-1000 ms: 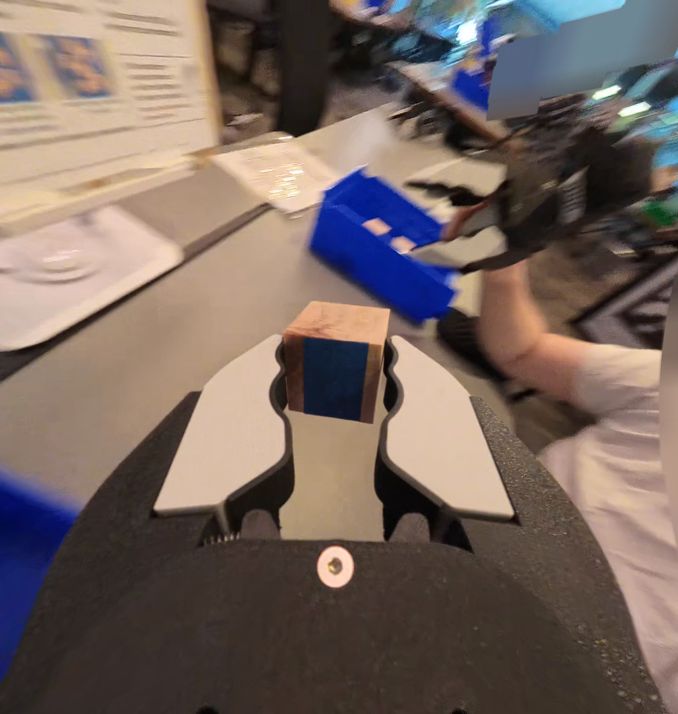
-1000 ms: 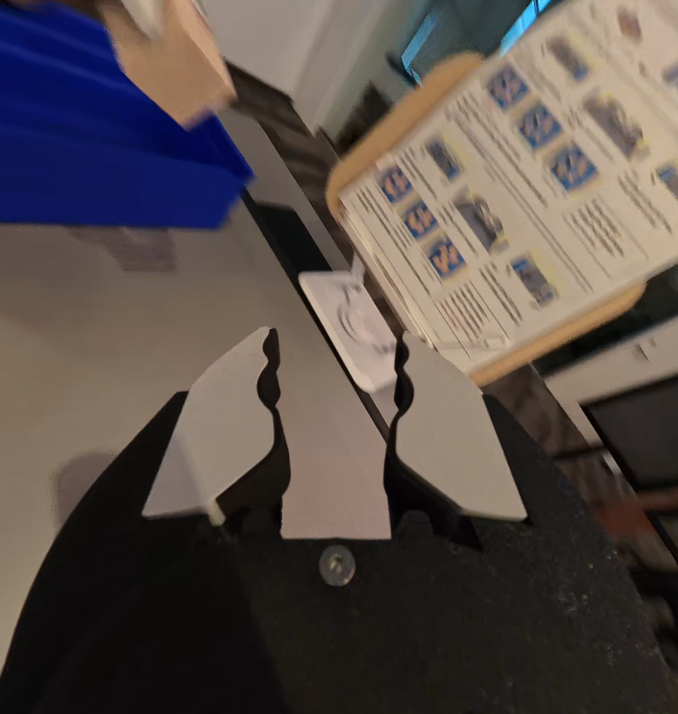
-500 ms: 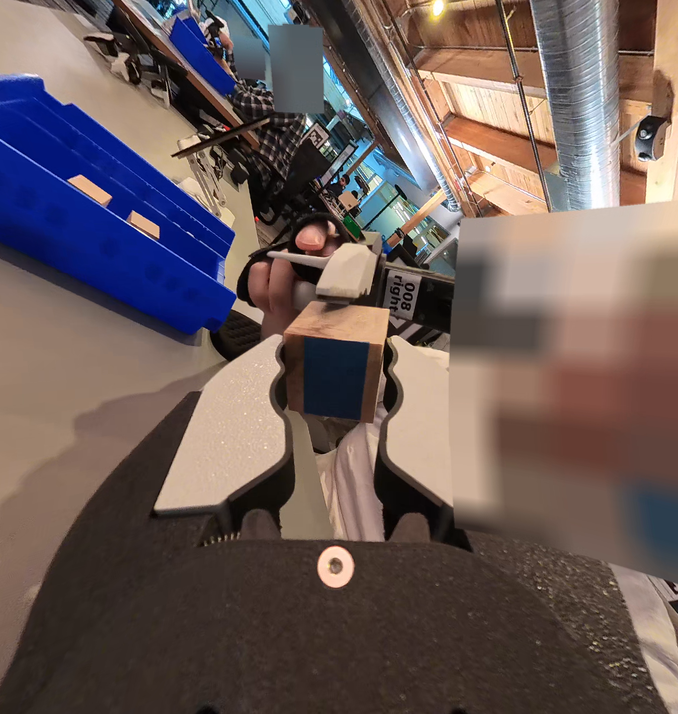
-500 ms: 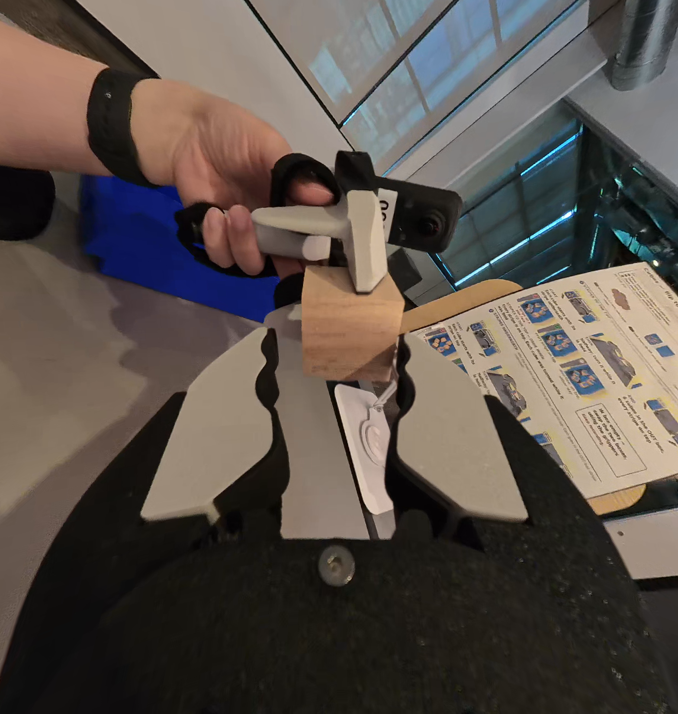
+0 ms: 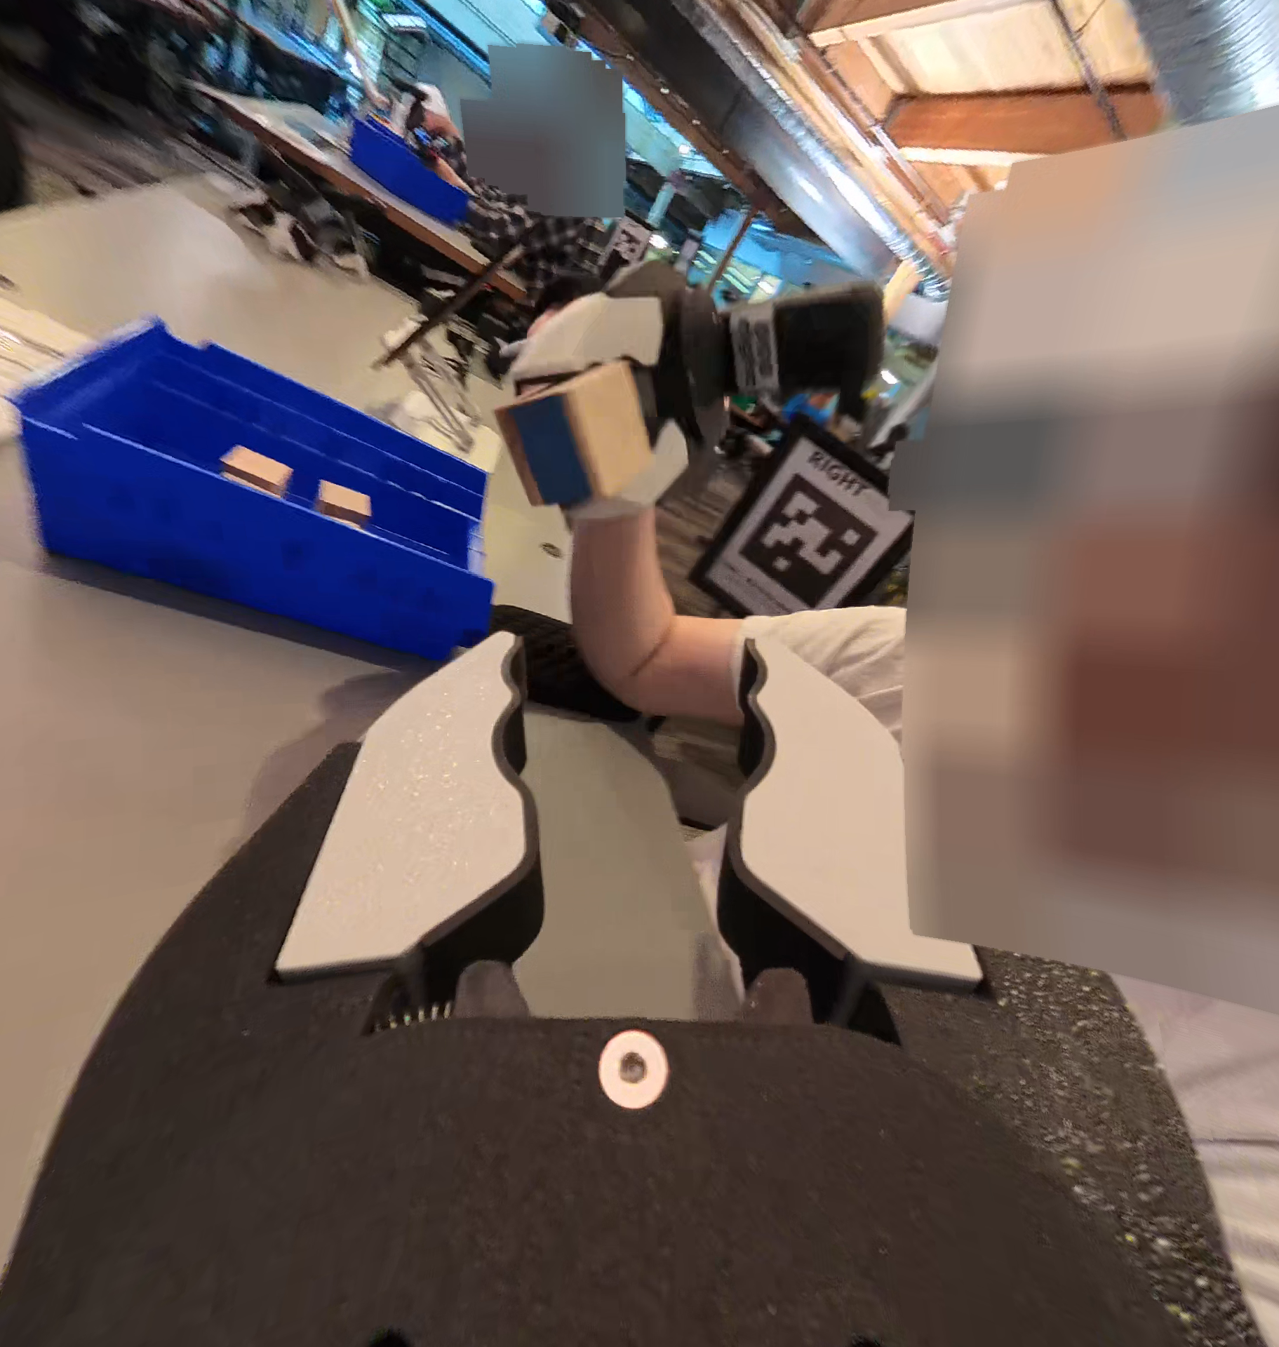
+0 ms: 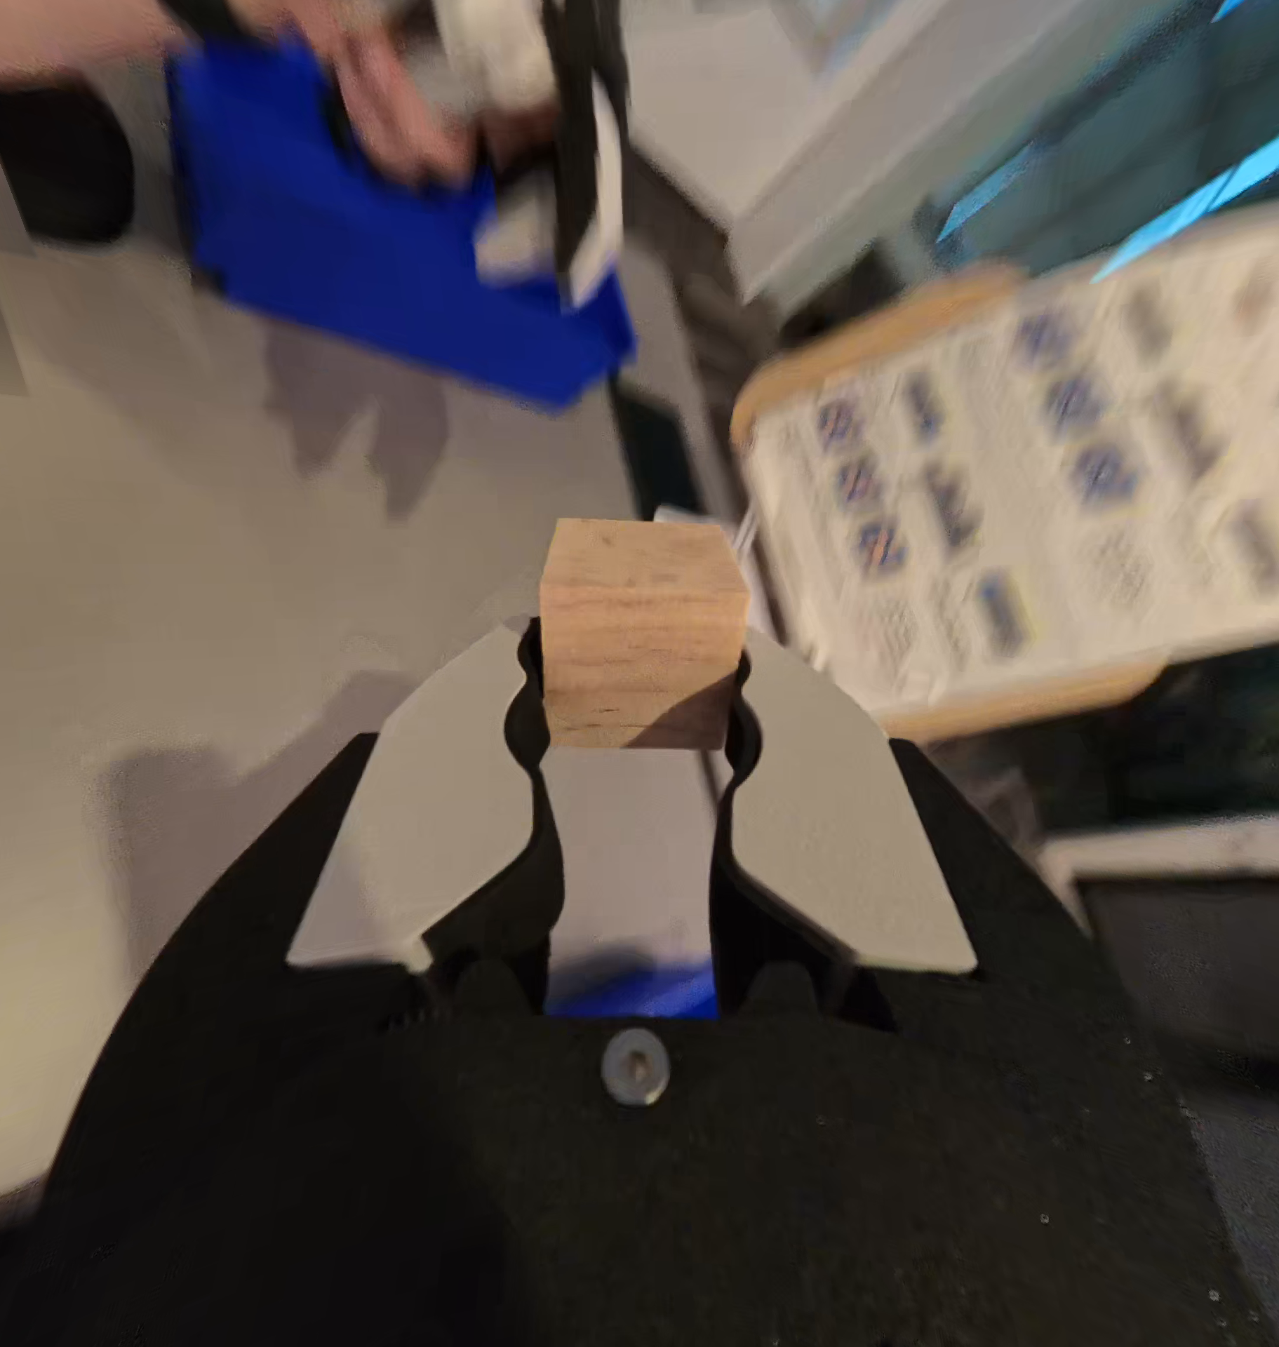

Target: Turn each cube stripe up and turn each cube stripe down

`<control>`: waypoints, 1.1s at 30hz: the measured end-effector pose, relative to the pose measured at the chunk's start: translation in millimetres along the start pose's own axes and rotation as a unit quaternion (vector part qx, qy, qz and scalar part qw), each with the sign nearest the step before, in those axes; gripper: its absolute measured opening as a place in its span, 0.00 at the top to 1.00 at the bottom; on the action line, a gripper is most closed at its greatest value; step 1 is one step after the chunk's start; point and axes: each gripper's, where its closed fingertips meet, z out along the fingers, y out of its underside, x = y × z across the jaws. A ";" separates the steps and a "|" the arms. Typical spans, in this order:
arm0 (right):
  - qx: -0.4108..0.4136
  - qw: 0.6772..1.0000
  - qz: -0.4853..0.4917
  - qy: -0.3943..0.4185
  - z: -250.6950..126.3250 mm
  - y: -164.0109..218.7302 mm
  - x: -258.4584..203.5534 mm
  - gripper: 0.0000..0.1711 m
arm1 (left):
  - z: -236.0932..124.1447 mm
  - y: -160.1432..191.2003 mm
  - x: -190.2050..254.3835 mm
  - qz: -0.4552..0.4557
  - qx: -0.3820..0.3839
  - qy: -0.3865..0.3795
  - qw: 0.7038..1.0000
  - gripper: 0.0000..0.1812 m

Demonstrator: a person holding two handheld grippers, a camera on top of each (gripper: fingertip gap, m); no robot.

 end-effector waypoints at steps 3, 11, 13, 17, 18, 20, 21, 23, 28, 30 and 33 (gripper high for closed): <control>-0.147 0.986 0.077 -0.014 -39.5 95.9 11.6 0.73 | -11.2 -5.5 10.5 0.044 -0.001 -0.029 0.999 0.70; -0.289 0.908 0.251 -0.170 -47.7 241.6 -34.0 0.73 | -17.0 -4.5 23.4 0.071 -0.018 -0.051 0.996 0.72; -0.280 0.902 0.265 -0.194 -42.2 252.3 -41.7 0.73 | -14.5 -2.0 24.4 0.073 -0.027 -0.050 0.996 0.73; -0.266 0.889 0.283 -0.242 -32.8 265.8 -59.8 0.73 | -8.8 5.1 22.6 0.072 -0.048 -0.054 0.995 0.73; -0.269 0.888 0.278 -0.246 -29.1 270.1 -61.8 0.73 | -7.6 6.2 21.9 0.071 -0.052 -0.055 0.995 0.73; -0.281 0.884 0.272 -0.255 -22.6 277.8 -66.0 0.73 | -5.6 7.4 21.6 0.070 -0.055 -0.055 0.995 0.73; -0.292 0.880 0.269 -0.262 -20.9 281.8 -69.1 0.73 | -5.0 7.8 21.5 0.069 -0.056 -0.055 0.995 0.73; -0.313 0.872 0.257 -0.276 -18.9 287.3 -76.5 0.73 | -4.8 8.2 21.6 0.070 -0.058 -0.057 0.994 0.73; -0.383 0.842 0.241 -0.295 -17.8 299.7 -87.6 0.73 | -7.9 5.9 24.8 0.074 -0.053 -0.056 0.994 0.73; -0.391 0.841 0.225 -0.298 -13.9 300.1 -89.3 0.73 | -9.3 4.4 25.6 0.073 -0.049 -0.057 0.994 0.73; -0.390 0.844 0.221 -0.295 -7.0 299.1 -87.8 0.73 | -10.3 3.7 26.4 0.071 -0.046 -0.056 0.995 0.73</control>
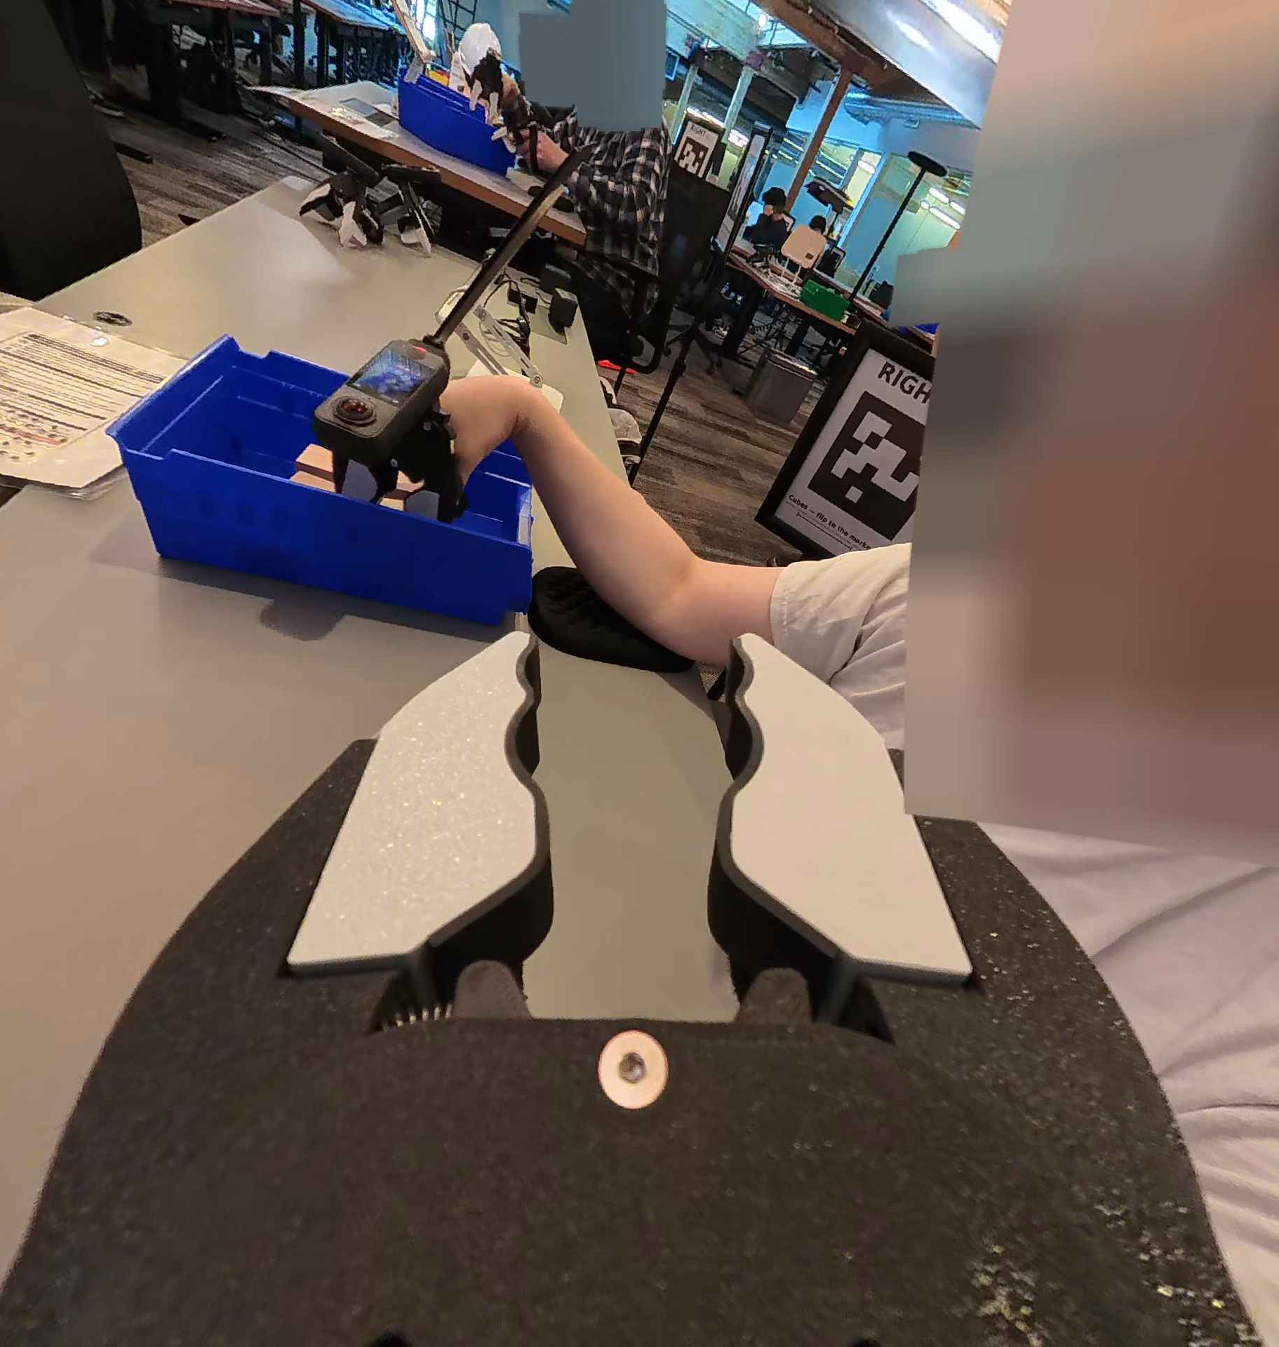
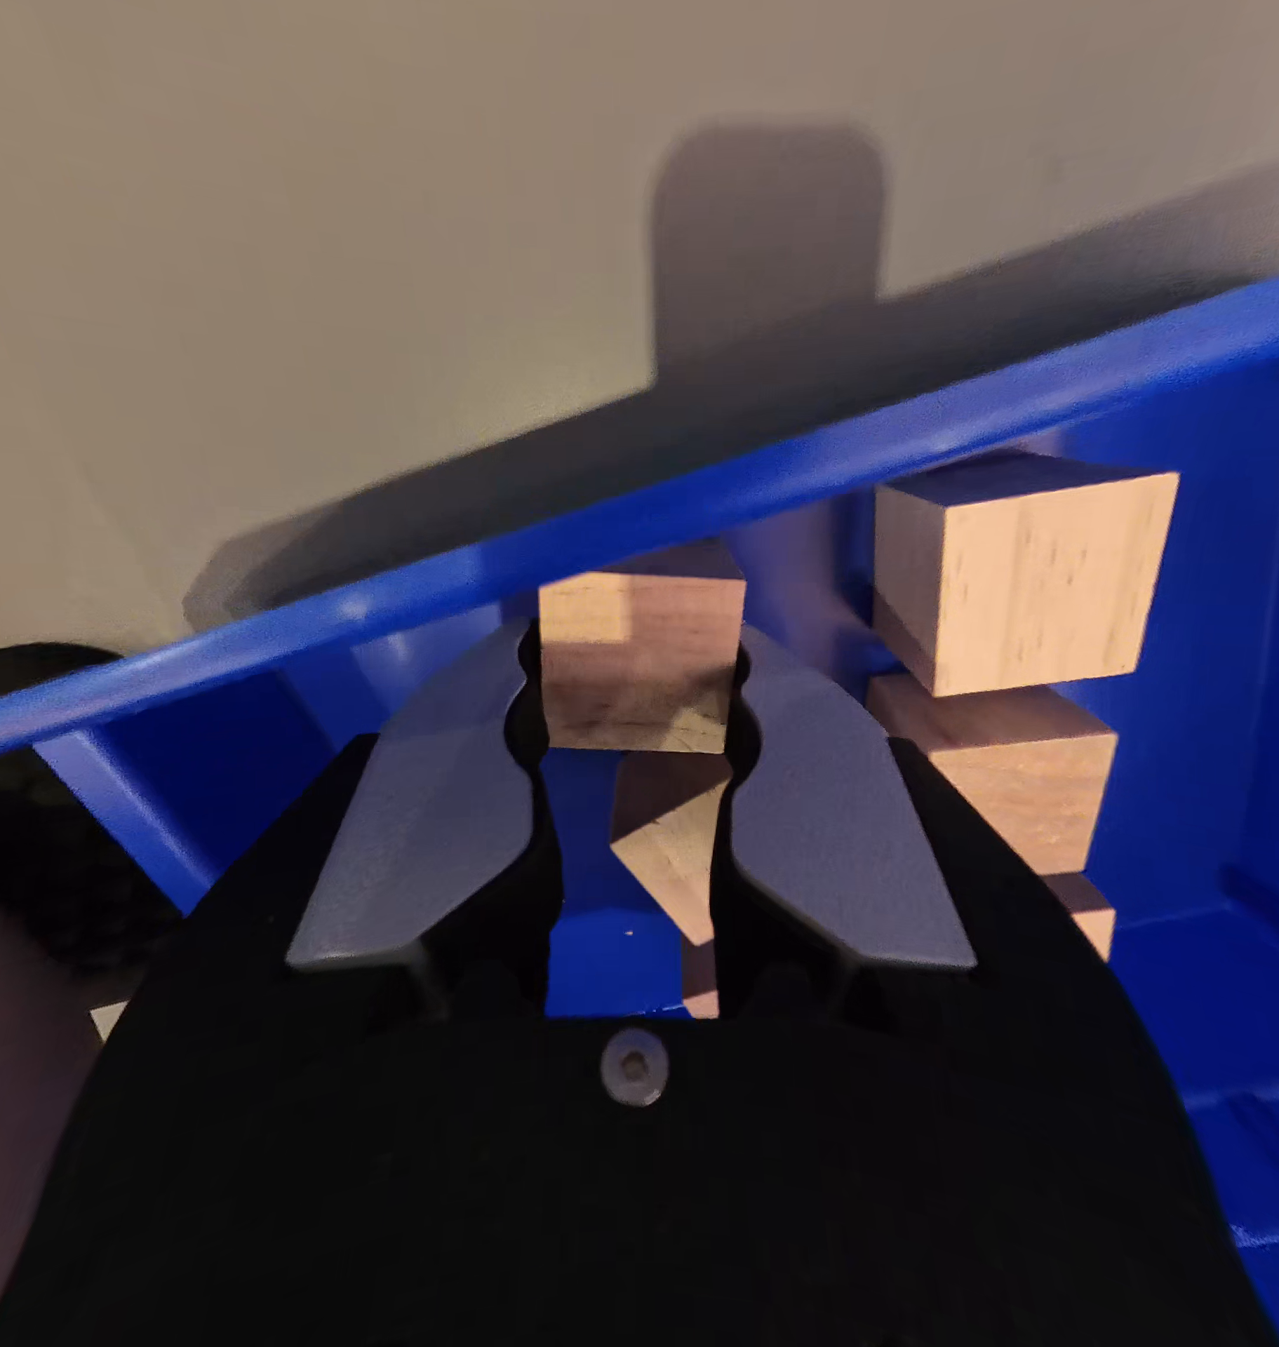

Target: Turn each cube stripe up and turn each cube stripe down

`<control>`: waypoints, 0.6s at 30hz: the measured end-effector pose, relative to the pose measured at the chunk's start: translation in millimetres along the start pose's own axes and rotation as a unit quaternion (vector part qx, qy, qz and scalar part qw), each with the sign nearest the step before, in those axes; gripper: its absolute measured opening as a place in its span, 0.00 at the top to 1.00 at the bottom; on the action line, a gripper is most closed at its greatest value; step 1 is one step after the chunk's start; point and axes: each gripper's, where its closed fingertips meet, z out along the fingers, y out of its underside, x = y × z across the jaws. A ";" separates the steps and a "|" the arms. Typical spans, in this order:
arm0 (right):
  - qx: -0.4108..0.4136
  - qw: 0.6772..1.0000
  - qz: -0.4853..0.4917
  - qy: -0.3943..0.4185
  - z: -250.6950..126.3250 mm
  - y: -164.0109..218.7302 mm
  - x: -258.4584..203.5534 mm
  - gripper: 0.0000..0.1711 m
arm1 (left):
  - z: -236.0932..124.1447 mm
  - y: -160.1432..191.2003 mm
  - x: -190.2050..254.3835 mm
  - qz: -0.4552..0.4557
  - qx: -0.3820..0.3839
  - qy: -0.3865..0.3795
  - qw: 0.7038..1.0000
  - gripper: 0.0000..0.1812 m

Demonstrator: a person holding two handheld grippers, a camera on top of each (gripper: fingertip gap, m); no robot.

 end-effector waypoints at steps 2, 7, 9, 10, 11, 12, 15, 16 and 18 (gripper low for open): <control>0.010 1.000 0.004 0.006 0.2 -3.1 2.7 0.73 | -0.1 0.5 0.8 -0.001 -0.002 0.001 1.000 0.73; 0.040 0.998 0.001 0.052 -12.7 -5.4 12.6 0.72 | -3.4 0.2 5.3 0.004 -0.005 0.000 1.000 0.73; 0.082 0.993 -0.004 0.082 -31.2 -11.4 16.7 0.72 | -7.7 -1.4 7.3 0.007 -0.003 -0.007 1.000 0.73; 0.105 0.989 -0.004 0.107 -43.7 -12.4 20.4 0.72 | -11.3 -1.7 5.2 0.003 -0.003 -0.020 1.000 0.73; 0.127 0.982 0.002 0.137 -58.2 -11.2 25.6 0.72 | -16.2 -1.7 0.6 -0.009 -0.002 -0.041 0.999 0.74; 0.147 0.973 0.011 0.177 -75.0 -6.9 34.0 0.72 | -22.6 -2.9 -4.1 -0.021 0.003 -0.061 0.998 0.74; 0.184 0.905 0.119 0.364 -143.1 33.1 83.8 0.77 | -58.4 -2.8 -36.5 -0.058 0.017 -0.192 0.980 0.75; 0.192 0.879 0.186 0.394 -159.8 53.6 94.5 0.79 | -80.2 0.8 -56.0 -0.063 0.014 -0.277 0.959 0.75; 0.195 0.852 0.311 0.373 -160.6 89.1 99.5 0.78 | -139.0 12.1 -90.9 -0.072 0.000 -0.459 0.886 0.74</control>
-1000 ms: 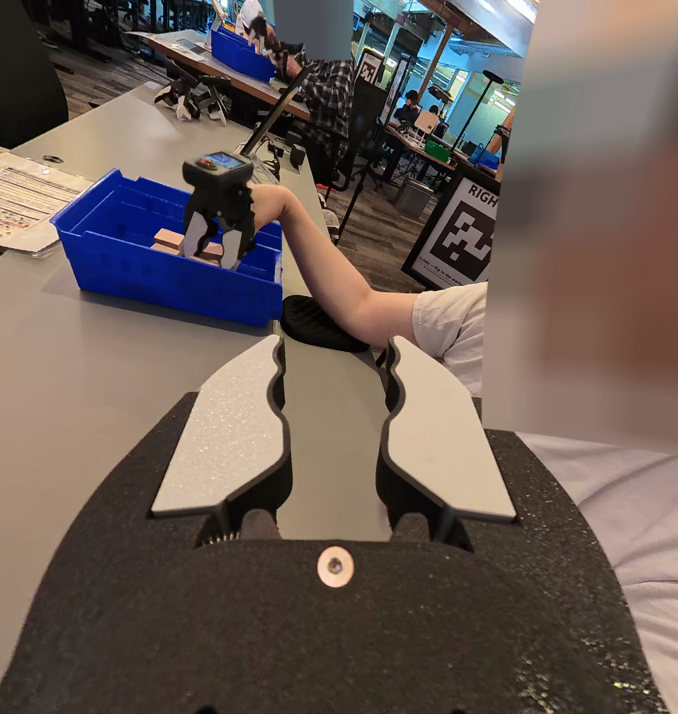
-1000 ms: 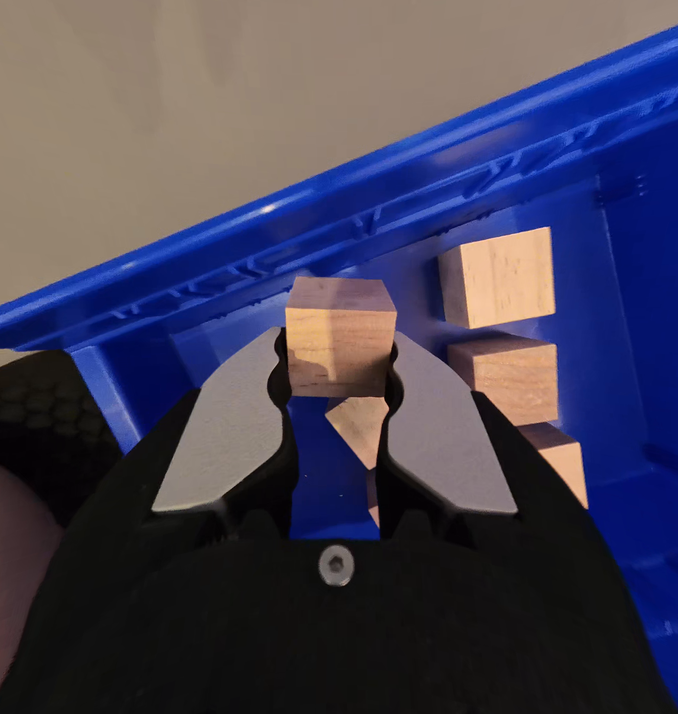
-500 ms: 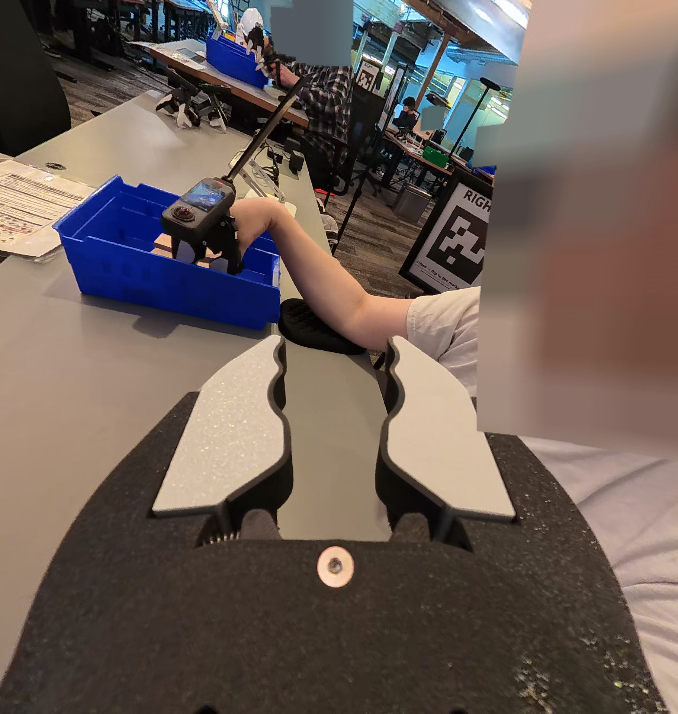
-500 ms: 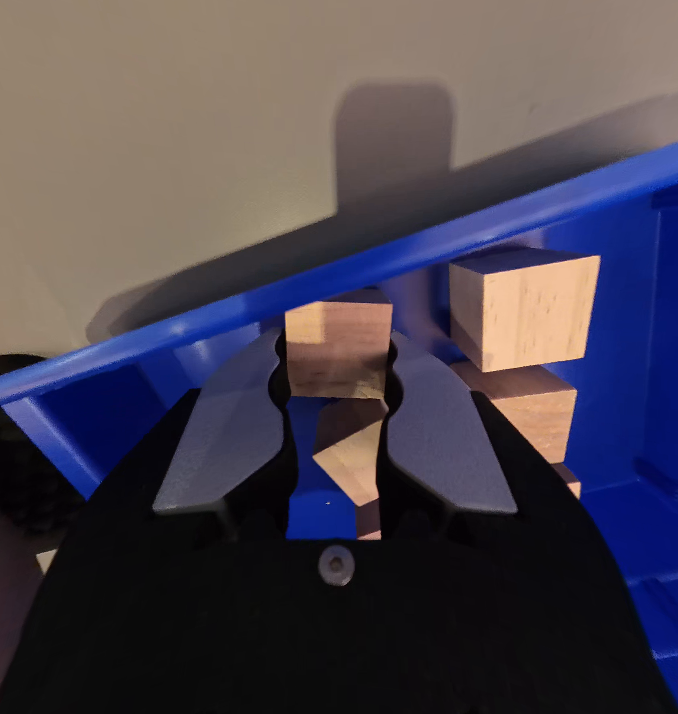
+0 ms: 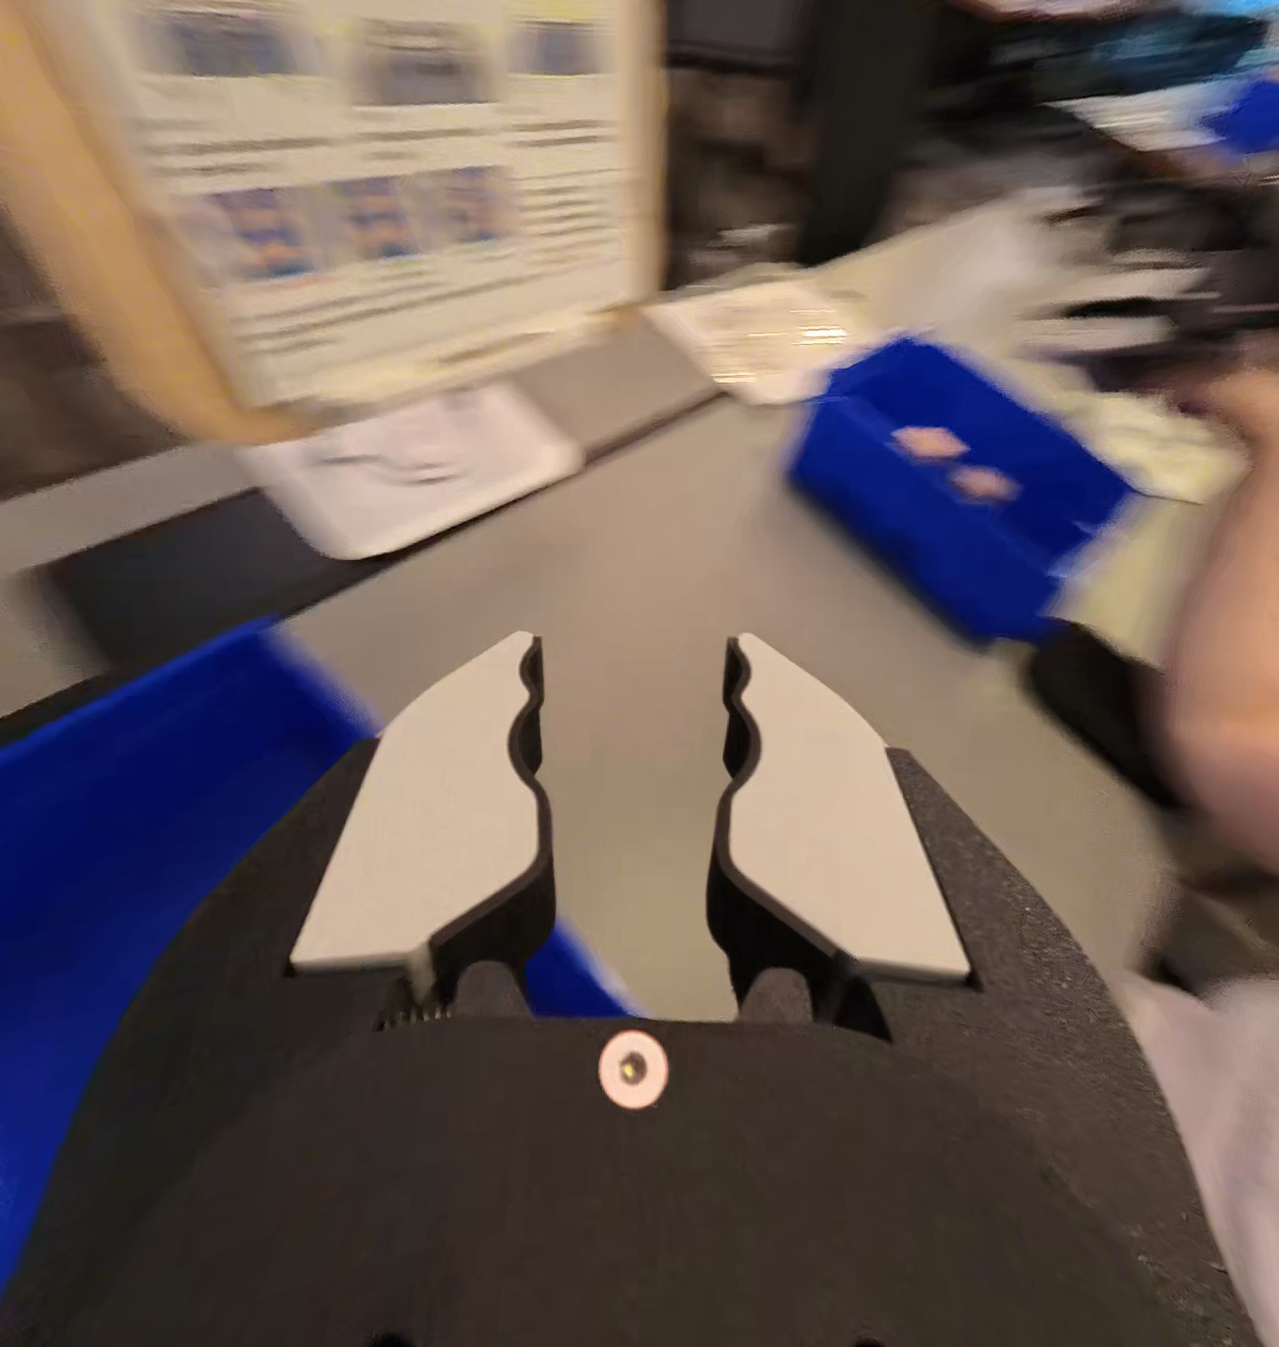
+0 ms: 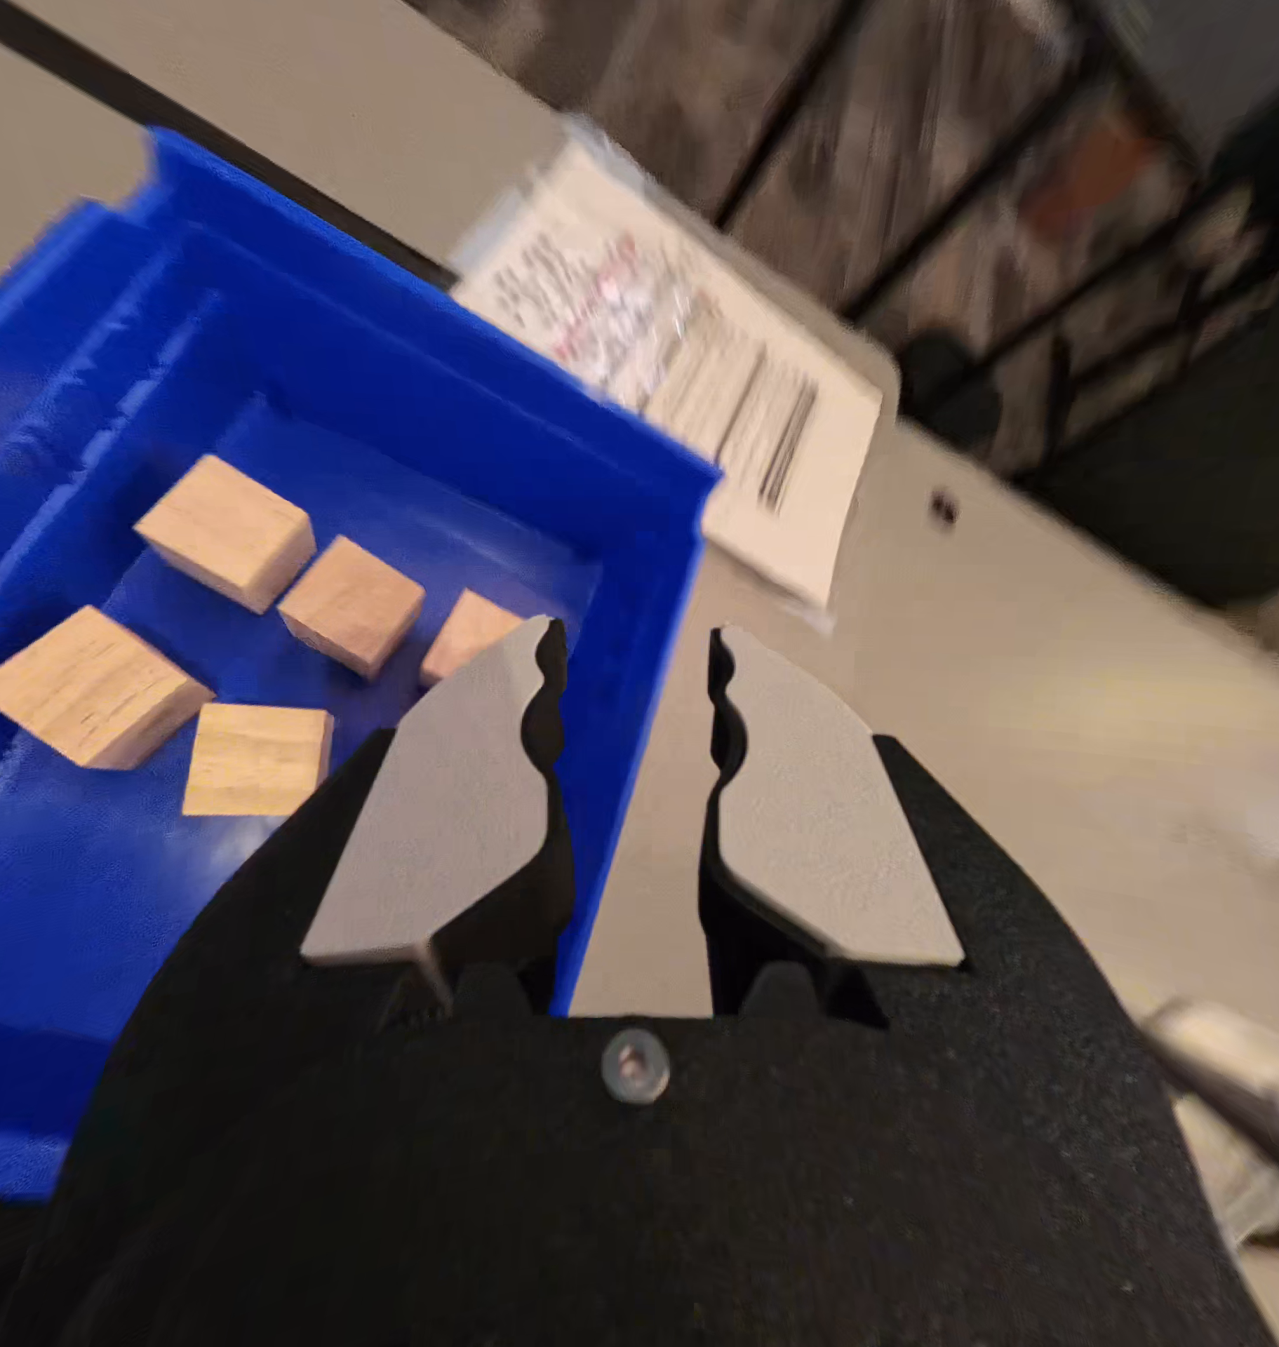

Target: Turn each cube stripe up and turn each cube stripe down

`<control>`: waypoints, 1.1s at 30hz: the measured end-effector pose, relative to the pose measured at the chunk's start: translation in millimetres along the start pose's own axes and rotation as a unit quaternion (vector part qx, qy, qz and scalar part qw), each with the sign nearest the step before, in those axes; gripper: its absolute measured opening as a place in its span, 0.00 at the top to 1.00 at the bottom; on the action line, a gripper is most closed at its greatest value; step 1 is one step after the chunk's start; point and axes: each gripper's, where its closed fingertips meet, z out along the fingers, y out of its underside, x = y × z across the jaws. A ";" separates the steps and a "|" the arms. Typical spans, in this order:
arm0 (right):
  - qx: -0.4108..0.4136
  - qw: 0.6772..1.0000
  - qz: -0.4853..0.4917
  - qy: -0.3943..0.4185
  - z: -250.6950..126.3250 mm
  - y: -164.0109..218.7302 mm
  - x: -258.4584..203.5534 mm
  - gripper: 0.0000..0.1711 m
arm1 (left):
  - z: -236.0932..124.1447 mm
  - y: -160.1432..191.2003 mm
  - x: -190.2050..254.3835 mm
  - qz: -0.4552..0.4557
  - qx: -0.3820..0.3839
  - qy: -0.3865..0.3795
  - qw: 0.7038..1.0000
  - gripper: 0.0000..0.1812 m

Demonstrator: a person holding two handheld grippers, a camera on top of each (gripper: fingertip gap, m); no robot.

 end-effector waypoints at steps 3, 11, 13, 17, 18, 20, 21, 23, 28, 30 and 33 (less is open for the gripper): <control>-0.090 0.993 0.071 0.017 15.8 43.7 17.6 0.78 | -29.3 18.4 -66.9 -0.027 -0.035 -0.151 0.988 0.71; -0.079 0.973 0.214 -0.029 27.3 59.7 21.4 0.78 | -112.5 81.7 -175.1 -0.226 -0.028 -0.260 0.938 0.68; -0.060 0.972 0.225 -0.044 20.9 52.5 19.3 0.76 | -120.4 98.3 -184.4 -0.259 -0.045 -0.266 0.927 0.67; -0.107 0.964 0.232 -0.073 24.9 63.6 4.1 0.72 | -129.0 125.5 -204.9 -0.271 -0.098 -0.321 0.902 0.65; -0.125 0.962 0.230 -0.076 29.2 69.8 0.5 0.72 | -125.4 130.6 -206.8 -0.273 -0.112 -0.320 0.901 0.65; -0.163 0.956 0.229 -0.089 38.3 82.0 -8.2 0.72 | -113.9 141.2 -209.1 -0.279 -0.140 -0.305 0.899 0.65; -0.181 0.952 0.228 -0.097 41.8 87.4 -12.7 0.74 | -106.7 146.6 -209.2 -0.284 -0.156 -0.294 0.900 0.65; -0.202 0.947 0.222 -0.116 47.4 92.9 -20.7 0.85 | -95.9 160.6 -211.8 -0.290 -0.196 -0.288 0.892 0.67; -0.211 0.943 0.226 -0.126 49.5 88.9 -27.0 0.97 | -84.8 193.4 -220.7 -0.293 -0.294 -0.316 0.853 0.82; -0.213 0.941 0.233 -0.125 49.4 89.0 -27.1 0.97 | -80.4 200.6 -220.6 -0.293 -0.318 -0.315 0.845 0.92; -0.216 0.939 0.237 -0.124 49.1 89.1 -27.3 0.97 | -77.6 201.9 -219.5 -0.290 -0.329 -0.317 0.841 0.95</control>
